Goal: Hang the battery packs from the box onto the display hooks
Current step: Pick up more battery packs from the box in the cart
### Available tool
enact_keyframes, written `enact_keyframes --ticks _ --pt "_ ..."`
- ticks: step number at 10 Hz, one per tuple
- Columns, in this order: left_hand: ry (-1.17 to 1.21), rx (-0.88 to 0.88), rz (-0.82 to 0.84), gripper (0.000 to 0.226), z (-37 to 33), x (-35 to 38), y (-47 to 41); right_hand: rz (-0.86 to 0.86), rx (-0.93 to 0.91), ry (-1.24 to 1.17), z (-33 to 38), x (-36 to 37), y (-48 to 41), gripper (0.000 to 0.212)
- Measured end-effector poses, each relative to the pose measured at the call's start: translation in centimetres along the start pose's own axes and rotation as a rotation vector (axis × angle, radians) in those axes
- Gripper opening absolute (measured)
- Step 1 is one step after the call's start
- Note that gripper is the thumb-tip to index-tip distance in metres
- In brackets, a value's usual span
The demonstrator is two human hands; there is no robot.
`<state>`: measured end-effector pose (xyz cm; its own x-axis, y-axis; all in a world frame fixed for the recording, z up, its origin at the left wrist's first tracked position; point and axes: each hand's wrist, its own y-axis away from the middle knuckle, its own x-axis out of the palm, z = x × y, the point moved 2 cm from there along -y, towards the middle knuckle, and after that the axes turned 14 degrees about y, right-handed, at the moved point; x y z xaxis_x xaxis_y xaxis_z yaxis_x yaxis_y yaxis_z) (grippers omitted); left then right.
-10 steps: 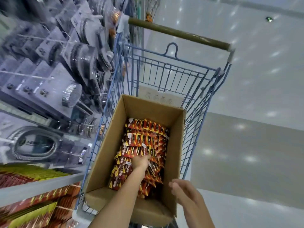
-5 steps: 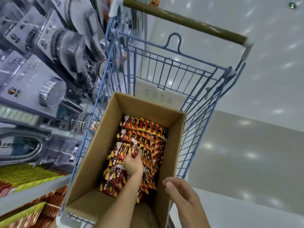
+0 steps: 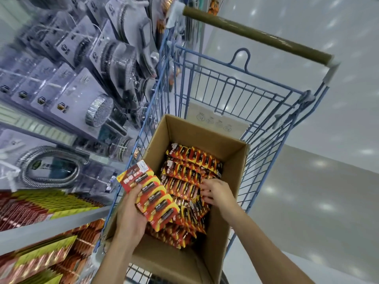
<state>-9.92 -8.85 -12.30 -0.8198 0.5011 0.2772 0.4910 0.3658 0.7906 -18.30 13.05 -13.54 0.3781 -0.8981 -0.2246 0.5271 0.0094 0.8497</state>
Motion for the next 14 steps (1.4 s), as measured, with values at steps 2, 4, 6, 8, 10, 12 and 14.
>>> enact_keyframes --ticks 2,4,6,8,10,12,14 --pt "-0.051 -0.070 0.083 0.041 -1.9 -0.2 1.8 0.095 0.206 -0.080 1.5 4.4 -9.0 0.040" --pt "-0.277 -0.087 0.168 0.050 -2.7 -0.9 2.5 0.108 0.290 -0.186 0.0 7.5 -13.1 0.045" --pt "-0.330 -0.092 0.140 0.051 -3.1 -2.5 2.3 0.105 0.181 -0.166 -0.2 9.4 -13.5 0.021" --pt "-0.308 -0.147 0.063 0.059 -3.2 -4.3 3.2 -0.164 0.480 0.182 -0.7 12.0 -15.1 0.083" --pt "-0.272 -0.177 0.059 0.089 -3.1 -5.0 3.8 -0.368 0.200 0.612 -0.4 13.3 -14.0 0.099" --pt "-0.263 -0.181 0.048 0.087 -2.8 -4.9 3.3 -0.150 -0.209 1.061 -2.7 13.3 -15.1 0.083" --pt "-0.263 -0.147 0.005 0.057 -2.7 -5.0 2.9 -0.109 -0.306 1.078 -3.5 14.8 -12.9 0.083"
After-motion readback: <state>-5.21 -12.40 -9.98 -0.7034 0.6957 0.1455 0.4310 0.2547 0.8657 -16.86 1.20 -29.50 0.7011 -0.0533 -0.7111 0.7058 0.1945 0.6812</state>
